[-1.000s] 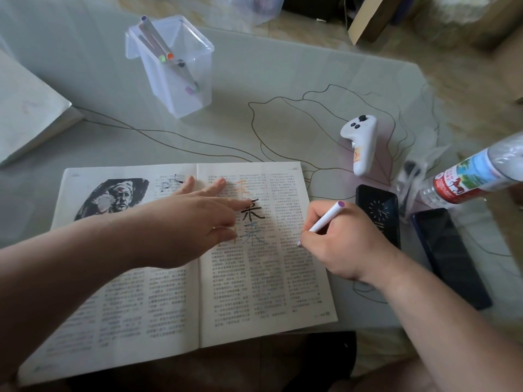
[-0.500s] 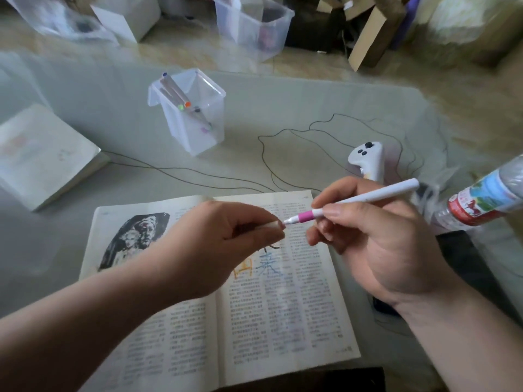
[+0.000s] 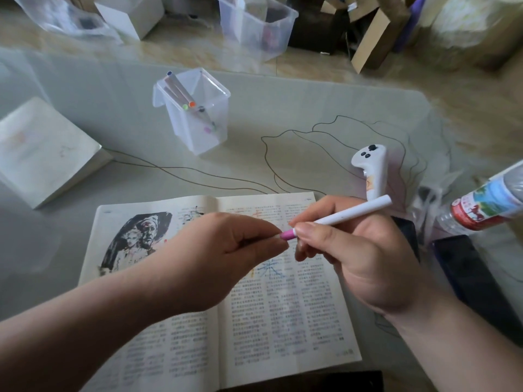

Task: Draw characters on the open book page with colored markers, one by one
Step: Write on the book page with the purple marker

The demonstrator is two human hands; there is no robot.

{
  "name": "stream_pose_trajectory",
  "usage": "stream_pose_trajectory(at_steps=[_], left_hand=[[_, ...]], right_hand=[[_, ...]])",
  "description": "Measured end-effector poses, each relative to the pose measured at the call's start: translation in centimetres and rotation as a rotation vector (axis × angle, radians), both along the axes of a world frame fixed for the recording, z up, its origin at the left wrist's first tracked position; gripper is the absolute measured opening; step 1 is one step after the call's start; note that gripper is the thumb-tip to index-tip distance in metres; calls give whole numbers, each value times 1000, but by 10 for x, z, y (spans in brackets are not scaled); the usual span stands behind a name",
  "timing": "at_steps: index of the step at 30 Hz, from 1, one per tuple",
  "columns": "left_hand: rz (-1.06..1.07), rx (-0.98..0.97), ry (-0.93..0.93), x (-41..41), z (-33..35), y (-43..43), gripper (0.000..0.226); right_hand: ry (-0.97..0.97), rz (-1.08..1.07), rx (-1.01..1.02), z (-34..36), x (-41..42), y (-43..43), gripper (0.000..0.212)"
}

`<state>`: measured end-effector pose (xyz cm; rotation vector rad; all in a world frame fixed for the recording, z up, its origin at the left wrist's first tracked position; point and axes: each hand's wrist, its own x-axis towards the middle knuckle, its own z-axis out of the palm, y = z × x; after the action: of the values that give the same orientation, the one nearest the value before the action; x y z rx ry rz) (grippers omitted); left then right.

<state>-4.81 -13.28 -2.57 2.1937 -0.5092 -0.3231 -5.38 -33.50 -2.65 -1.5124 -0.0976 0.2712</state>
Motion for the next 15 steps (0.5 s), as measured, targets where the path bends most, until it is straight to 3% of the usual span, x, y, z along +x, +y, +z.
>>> stream_pose_trajectory(at_steps=[2, 5, 8, 10, 12, 15], left_hand=[[-2, -19, -47, -4, -2, 3, 41], [-24, 19, -260, -7, -1, 6, 38], [-50, 100, -406, -4, -5, 12, 39], [-118, 285, -350, -4, -8, 10, 45], [-82, 446, -179, -7, -12, 6, 44], [-44, 566, 54, -5, -11, 3, 34]], right_hand=[[52, 8, 70, -2, -1, 5, 11], [119, -25, 221, -6, -6, 14, 13], [143, -73, 128, -11, -11, 23, 16], [155, -60, -169, -18, -12, 28, 19], [154, 3, -464, -23, -10, 34, 18], [53, -61, -533, -22, -7, 37, 11]])
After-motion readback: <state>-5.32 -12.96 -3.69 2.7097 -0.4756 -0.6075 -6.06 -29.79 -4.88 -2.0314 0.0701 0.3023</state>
